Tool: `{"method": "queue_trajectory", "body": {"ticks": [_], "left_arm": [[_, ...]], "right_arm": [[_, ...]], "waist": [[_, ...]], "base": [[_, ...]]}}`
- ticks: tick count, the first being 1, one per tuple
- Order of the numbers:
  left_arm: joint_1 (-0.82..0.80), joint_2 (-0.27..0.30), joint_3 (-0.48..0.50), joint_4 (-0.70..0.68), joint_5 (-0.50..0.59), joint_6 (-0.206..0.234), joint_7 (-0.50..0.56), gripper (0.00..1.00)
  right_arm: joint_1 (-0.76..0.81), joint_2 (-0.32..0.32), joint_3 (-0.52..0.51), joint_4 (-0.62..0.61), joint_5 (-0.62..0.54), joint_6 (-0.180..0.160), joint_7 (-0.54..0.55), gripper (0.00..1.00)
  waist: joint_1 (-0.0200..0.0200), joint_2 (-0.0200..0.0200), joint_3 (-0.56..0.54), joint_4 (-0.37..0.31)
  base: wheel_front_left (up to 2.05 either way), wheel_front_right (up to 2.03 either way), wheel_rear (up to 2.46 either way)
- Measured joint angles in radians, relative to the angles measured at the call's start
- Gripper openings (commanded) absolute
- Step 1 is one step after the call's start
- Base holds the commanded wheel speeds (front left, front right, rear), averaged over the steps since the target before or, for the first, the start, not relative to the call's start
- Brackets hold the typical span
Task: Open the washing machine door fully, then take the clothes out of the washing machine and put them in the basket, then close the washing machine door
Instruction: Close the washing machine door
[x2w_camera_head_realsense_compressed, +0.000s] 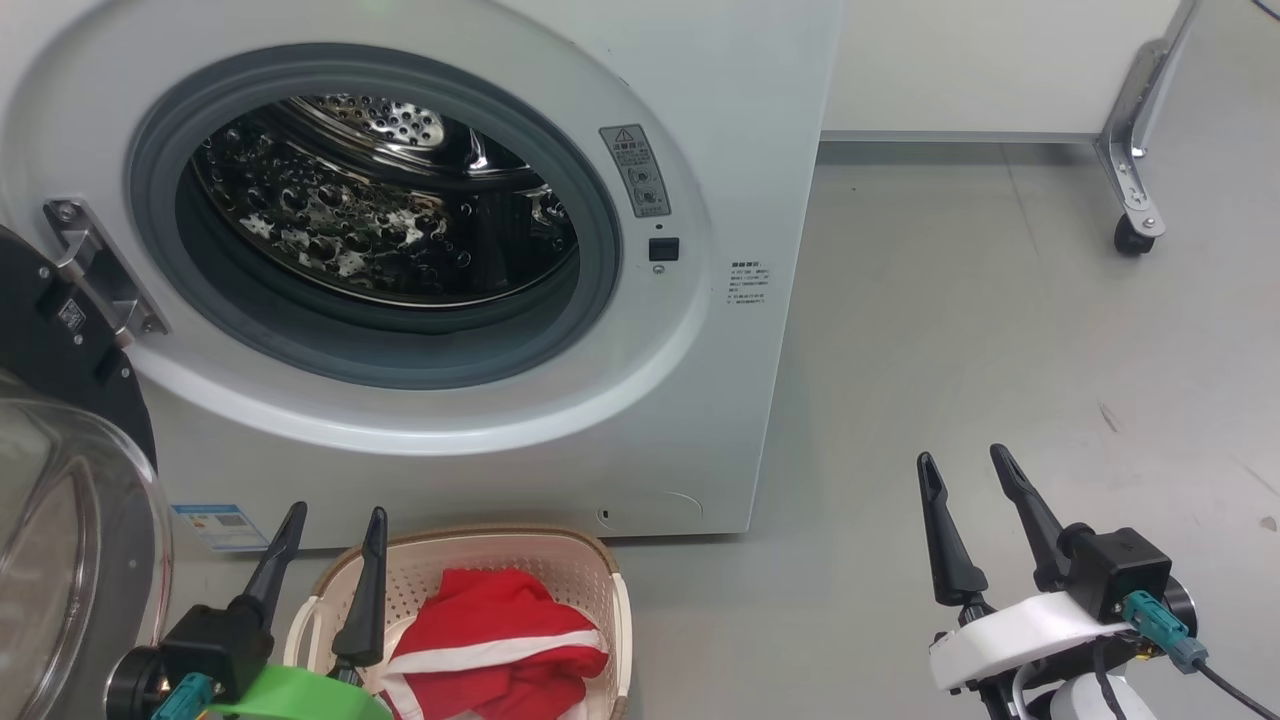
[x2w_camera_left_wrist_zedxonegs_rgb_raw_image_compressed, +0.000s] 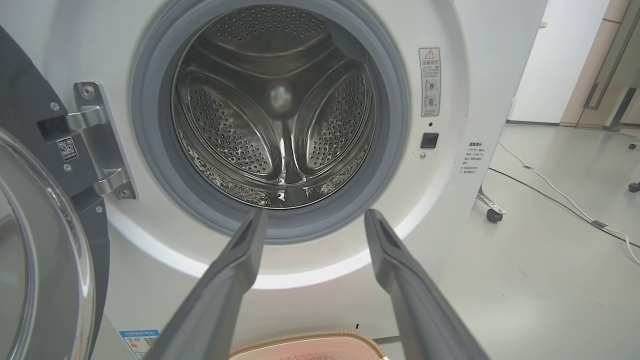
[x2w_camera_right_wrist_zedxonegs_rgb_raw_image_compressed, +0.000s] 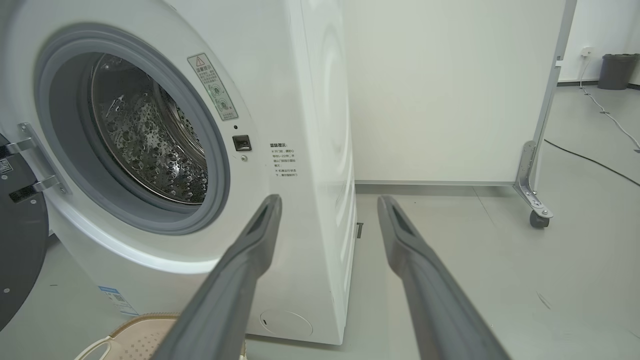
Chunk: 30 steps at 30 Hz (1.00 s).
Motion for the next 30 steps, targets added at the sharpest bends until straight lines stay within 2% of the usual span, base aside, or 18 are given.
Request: {"method": "queue_trajectory", "body": {"ticks": [30], "left_arm": [[0.000, -0.001, -0.009, -0.012, 0.008, 0.003, 0.000, 1.00]], "right_arm": [[0.000, 0.003, 0.000, 0.000, 0.000, 0.006, 0.000, 1.00]], "waist": [[0.0000, 0.0000, 0.011, 0.005]], "base": [[-1.42, 1.42, 0.00]]}}
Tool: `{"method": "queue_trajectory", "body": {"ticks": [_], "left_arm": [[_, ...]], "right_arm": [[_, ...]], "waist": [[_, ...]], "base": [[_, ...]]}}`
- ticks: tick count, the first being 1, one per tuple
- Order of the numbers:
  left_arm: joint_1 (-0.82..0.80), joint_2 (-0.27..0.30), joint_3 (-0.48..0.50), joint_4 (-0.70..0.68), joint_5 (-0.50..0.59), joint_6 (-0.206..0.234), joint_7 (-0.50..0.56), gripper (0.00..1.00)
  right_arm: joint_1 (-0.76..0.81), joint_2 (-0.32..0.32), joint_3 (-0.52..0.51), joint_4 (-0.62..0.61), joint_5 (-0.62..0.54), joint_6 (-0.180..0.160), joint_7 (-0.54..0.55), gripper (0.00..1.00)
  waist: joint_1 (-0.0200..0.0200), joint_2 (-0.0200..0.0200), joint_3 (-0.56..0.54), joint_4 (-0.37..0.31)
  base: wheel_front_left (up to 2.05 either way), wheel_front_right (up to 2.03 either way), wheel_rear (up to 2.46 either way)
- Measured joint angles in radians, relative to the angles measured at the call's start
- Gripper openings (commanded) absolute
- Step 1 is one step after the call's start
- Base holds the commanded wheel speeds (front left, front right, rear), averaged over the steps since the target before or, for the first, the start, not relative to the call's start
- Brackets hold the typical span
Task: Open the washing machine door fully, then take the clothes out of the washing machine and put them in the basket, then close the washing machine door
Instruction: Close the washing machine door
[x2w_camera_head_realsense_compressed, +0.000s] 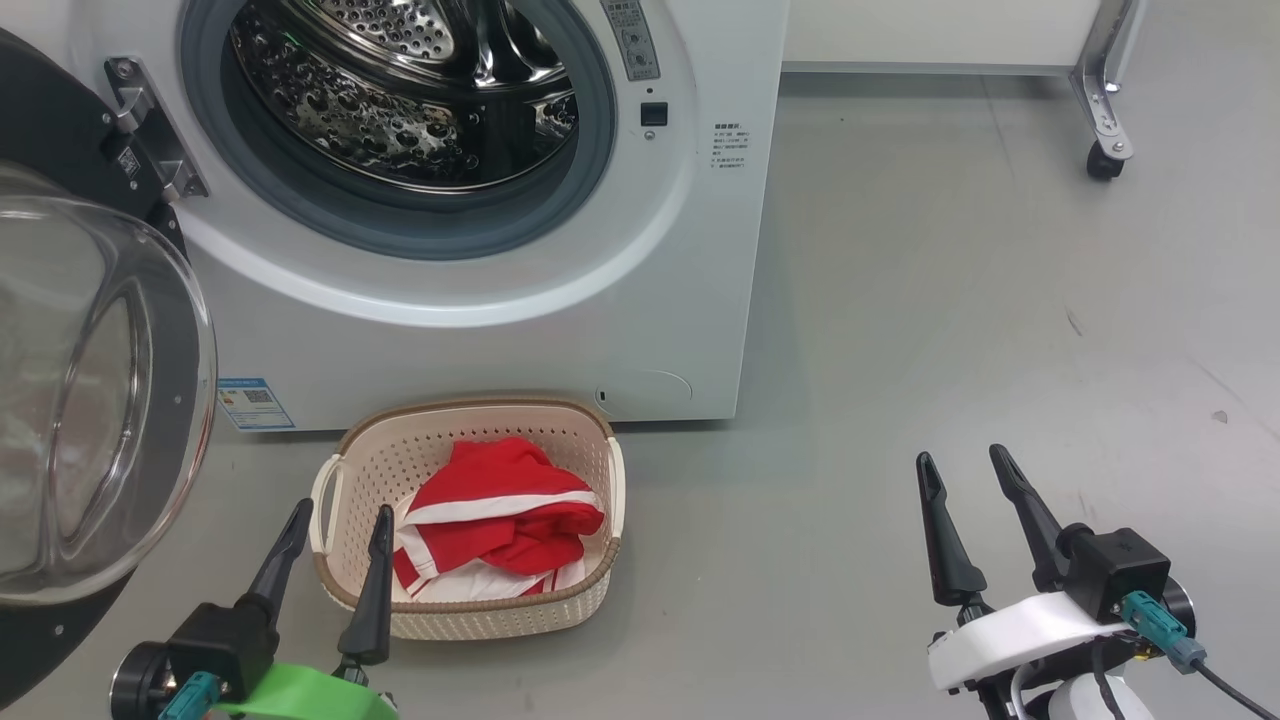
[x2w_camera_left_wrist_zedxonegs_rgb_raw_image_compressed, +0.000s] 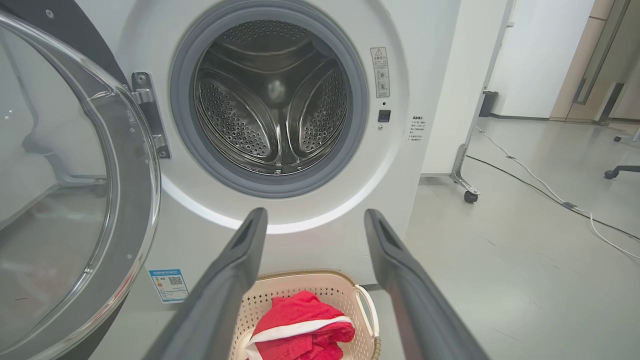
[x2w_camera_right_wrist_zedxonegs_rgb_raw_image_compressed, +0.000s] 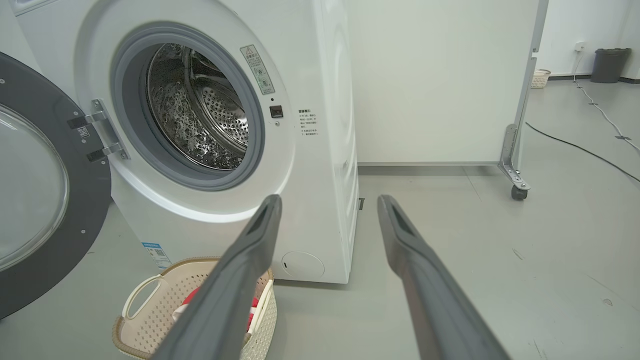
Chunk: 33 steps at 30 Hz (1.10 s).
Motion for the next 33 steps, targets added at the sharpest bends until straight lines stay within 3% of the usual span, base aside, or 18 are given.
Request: {"method": "queue_trajectory", "body": {"ticks": [15, 33], "left_arm": [[0.000, 0.000, -0.005, -0.002, 0.000, 0.000, 0.000, 1.00], [0.000, 0.000, -0.006, -0.005, 0.000, 0.000, 0.000, 1.00]], "right_arm": [[0.000, 0.001, 0.001, 0.001, 0.000, 0.000, 0.000, 1.00], [0.000, 0.002, 0.002, 0.002, -0.003, 0.000, 0.000, 1.00]], "waist": [[0.0000, 0.0000, 0.002, 0.001], [0.0000, 0.0000, 0.001, 0.000]], "base": [[-0.69, 0.69, 0.00], [-0.10, 0.10, 0.00]]}}
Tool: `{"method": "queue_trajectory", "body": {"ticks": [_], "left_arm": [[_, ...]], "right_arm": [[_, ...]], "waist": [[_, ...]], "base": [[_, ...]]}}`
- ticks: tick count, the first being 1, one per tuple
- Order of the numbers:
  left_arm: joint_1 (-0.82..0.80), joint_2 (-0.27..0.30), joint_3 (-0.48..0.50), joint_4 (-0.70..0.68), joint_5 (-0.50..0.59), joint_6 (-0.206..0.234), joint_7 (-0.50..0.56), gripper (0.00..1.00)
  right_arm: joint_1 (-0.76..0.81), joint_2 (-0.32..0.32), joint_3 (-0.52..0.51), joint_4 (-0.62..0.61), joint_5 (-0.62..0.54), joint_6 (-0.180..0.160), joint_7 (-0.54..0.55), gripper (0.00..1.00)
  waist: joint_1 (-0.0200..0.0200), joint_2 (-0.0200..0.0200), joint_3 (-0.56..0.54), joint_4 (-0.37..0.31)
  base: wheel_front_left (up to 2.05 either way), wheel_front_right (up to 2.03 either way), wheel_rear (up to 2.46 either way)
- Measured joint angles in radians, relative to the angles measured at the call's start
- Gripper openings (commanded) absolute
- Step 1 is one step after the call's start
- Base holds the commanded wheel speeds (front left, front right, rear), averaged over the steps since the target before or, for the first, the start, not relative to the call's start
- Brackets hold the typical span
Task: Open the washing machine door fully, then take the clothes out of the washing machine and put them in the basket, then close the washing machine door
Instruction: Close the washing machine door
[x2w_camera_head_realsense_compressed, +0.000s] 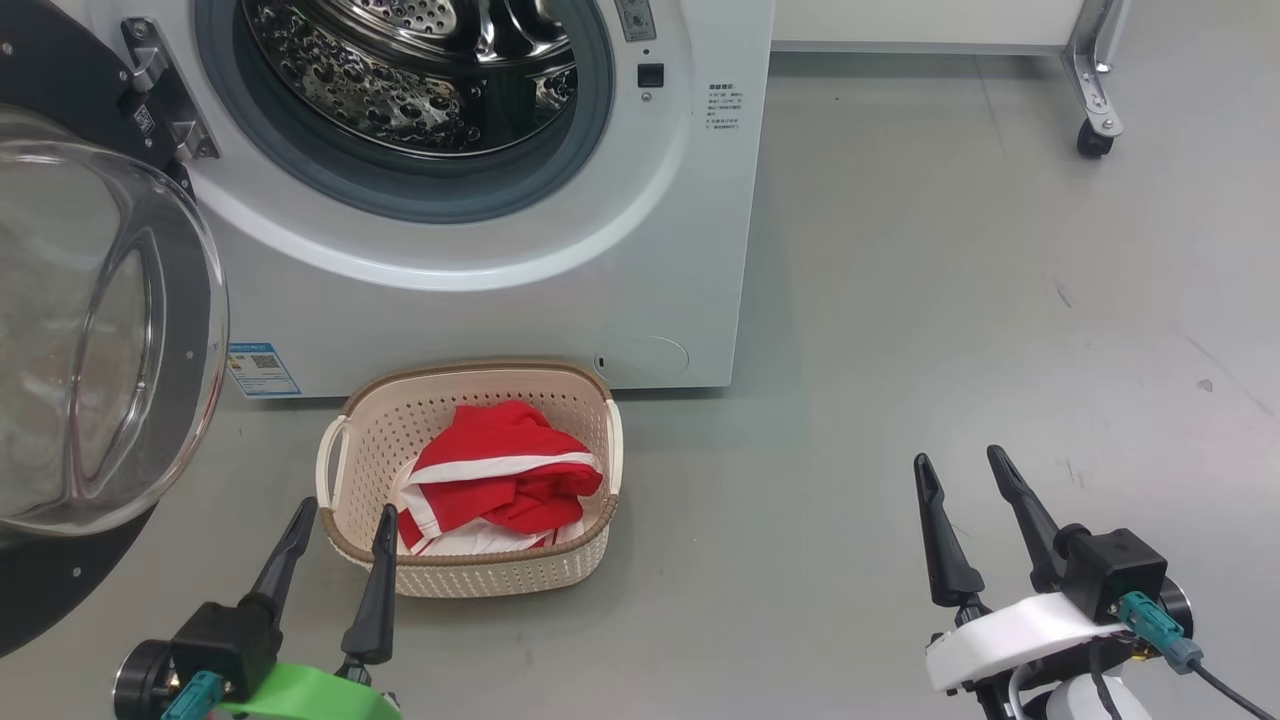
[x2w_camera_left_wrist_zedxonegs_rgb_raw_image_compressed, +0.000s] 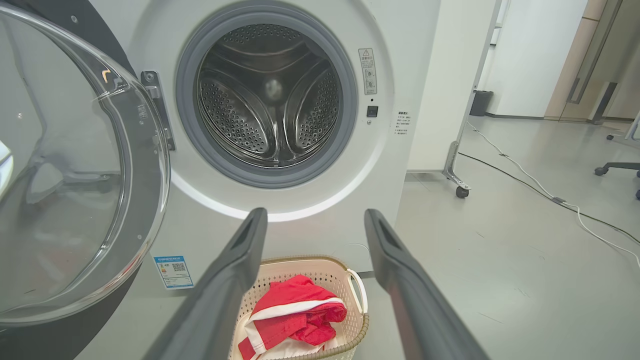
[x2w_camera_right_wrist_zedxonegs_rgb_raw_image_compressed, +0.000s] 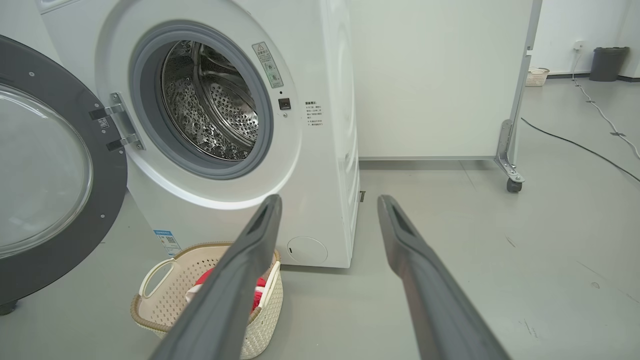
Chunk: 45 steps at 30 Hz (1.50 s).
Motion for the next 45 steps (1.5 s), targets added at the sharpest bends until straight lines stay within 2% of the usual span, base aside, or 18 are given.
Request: {"method": "queue_trajectory", "body": {"ticks": [28, 37, 45], "left_arm": [[0.000, 0.000, -0.013, 0.000, 0.000, 0.008, 0.000, 1.00], [-0.001, 0.000, -0.032, 0.000, 0.000, 0.008, 0.000, 1.00], [-0.003, 0.000, -0.039, 0.002, -0.002, 0.009, 0.000, 1.00]], "right_arm": [[0.000, 0.001, -0.004, 0.001, -0.001, 0.001, 0.000, 1.00], [0.000, 0.001, -0.005, -0.013, -0.006, 0.001, 0.000, 1.00], [0.000, 0.000, 0.015, -0.017, -0.012, 0.010, 0.000, 1.00]], "waist": [[0.0000, 0.0000, 0.000, 0.005], [0.0000, 0.0000, 0.023, 0.051], [0.0000, 0.0000, 0.044, 0.124]], "base": [[0.00, 0.00, 0.00], [0.00, 0.00, 0.00], [0.00, 0.00, 0.00]]}}
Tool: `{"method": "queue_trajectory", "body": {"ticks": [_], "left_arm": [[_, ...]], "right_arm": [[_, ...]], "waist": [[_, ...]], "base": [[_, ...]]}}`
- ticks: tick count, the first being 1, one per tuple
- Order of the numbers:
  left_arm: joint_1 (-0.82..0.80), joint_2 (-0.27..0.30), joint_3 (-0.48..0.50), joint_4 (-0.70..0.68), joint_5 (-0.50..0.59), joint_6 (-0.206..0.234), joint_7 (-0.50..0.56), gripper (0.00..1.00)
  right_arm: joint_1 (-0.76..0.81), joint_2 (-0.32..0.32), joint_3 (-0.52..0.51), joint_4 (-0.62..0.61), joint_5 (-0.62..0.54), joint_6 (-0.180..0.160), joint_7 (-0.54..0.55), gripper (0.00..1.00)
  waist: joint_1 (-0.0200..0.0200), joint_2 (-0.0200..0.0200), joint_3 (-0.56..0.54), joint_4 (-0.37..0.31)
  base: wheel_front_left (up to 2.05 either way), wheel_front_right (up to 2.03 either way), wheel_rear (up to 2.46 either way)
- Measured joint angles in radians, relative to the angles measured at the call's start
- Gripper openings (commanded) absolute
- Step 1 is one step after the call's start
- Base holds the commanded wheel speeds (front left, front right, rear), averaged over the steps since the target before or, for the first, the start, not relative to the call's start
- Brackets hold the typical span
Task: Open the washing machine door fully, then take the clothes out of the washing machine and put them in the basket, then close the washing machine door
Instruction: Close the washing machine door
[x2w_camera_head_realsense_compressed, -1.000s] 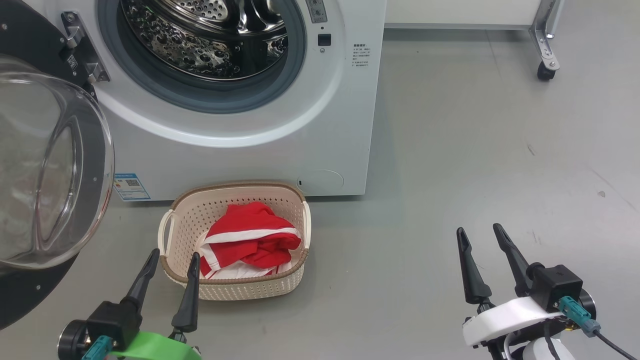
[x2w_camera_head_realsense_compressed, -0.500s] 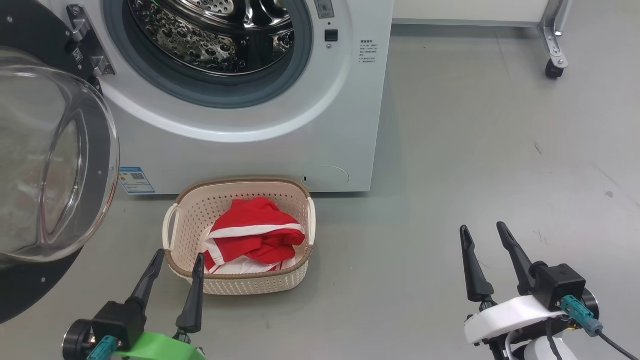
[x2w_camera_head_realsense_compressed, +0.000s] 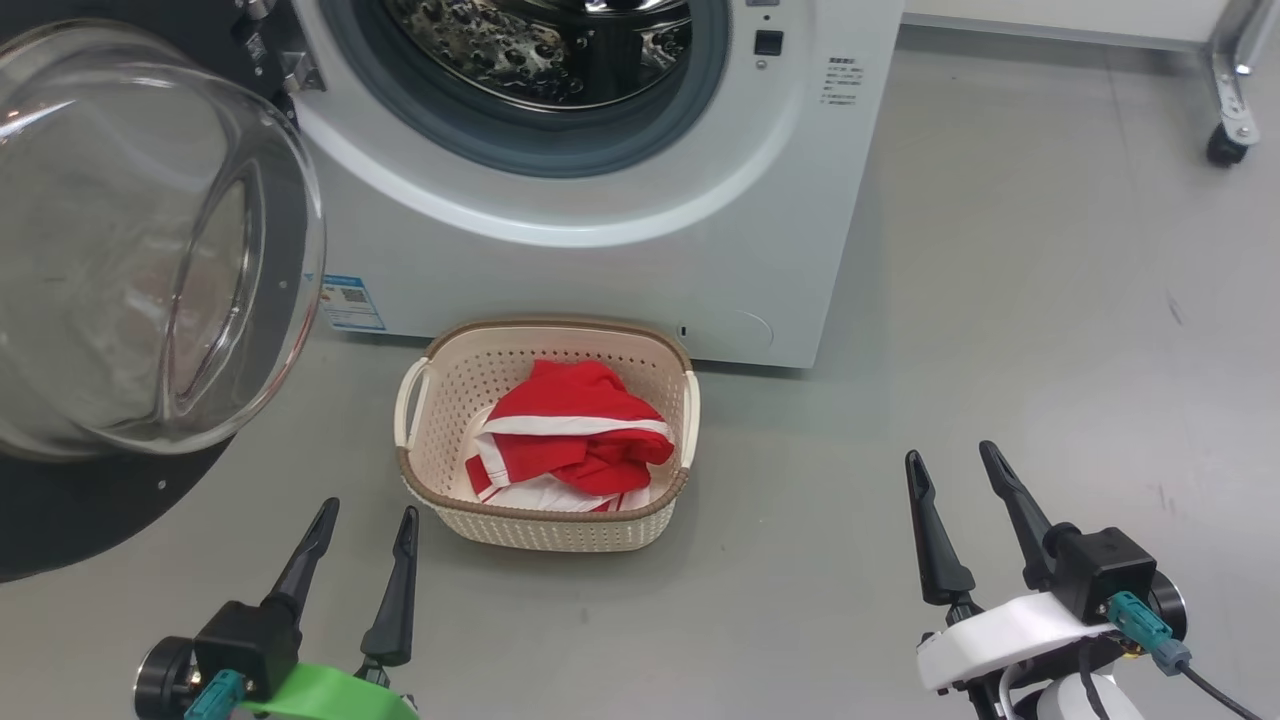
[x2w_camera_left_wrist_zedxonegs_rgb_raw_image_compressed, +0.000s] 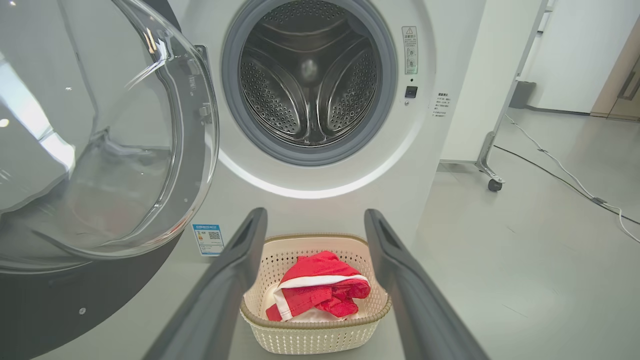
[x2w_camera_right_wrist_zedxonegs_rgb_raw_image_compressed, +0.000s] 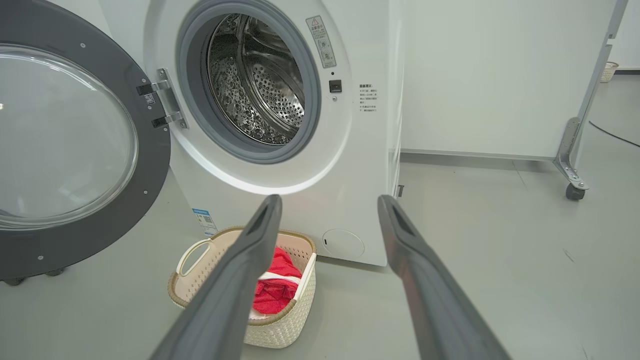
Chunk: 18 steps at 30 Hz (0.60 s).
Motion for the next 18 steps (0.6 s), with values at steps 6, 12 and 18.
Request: {"method": "queue_trajectory", "body": {"ticks": [6, 12, 18], "left_arm": [[-0.002, 0.000, 0.002, 0.003, 0.000, 0.018, 0.000, 1.00], [-0.002, 0.000, 0.017, 0.003, 0.000, 0.035, 0.000, 1.00], [-0.002, 0.000, 0.028, 0.003, 0.001, 0.044, 0.000, 1.00]], "right_arm": [[-0.005, -0.001, 0.030, 0.003, -0.010, 0.010, 0.000, 1.00], [-0.010, -0.001, 0.065, 0.021, -0.018, 0.016, 0.000, 1.00], [-0.017, -0.001, 0.079, 0.031, -0.018, 0.025, 0.000, 1.00]], "waist": [[0.0000, 0.0000, 0.008, 0.073], [0.0000, 0.0000, 0.006, 0.153], [0.0000, 0.0000, -0.005, 0.237]], "base": [[0.00, 0.00, 0.00], [0.00, 0.00, 0.00], [0.00, 0.00, 0.00]]}}
